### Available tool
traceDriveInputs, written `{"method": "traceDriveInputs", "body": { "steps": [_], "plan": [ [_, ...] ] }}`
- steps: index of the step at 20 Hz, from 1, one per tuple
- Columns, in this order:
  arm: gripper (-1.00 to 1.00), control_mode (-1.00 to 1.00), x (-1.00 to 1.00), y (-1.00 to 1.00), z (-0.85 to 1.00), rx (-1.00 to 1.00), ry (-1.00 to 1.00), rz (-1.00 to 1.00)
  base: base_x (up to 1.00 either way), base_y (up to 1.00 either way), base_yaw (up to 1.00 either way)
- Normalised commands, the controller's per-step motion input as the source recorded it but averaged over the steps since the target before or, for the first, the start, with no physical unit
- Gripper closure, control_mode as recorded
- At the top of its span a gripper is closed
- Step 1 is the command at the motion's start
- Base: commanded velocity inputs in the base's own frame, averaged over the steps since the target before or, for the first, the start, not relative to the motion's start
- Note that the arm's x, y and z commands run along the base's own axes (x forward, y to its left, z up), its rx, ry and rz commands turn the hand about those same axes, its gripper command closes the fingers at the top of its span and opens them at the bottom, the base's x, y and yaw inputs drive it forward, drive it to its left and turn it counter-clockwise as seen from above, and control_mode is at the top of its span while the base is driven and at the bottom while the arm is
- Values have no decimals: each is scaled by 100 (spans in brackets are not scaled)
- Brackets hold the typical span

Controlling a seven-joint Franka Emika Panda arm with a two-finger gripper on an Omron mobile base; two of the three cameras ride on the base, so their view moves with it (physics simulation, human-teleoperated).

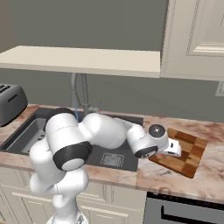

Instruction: Pick the peach from the sink and place it on the cutting board to airdry. Then turn off the sink faucet.

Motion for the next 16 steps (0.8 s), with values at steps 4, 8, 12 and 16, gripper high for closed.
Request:
{"method": "traceDriveInputs", "body": {
  "steps": [4,8,12,16],
  "plan": [
    [100,-100,7,-9,-15,0,-6,1,0,0,0],
    [100,-100,9,-9,-15,0,-5,1,0,0,0],
    [100,-100,11,-10,-14,0,-4,1,0,0,0],
    [100,-100,16,-12,-13,0,-3,1,0,0,0]
  ]
}}
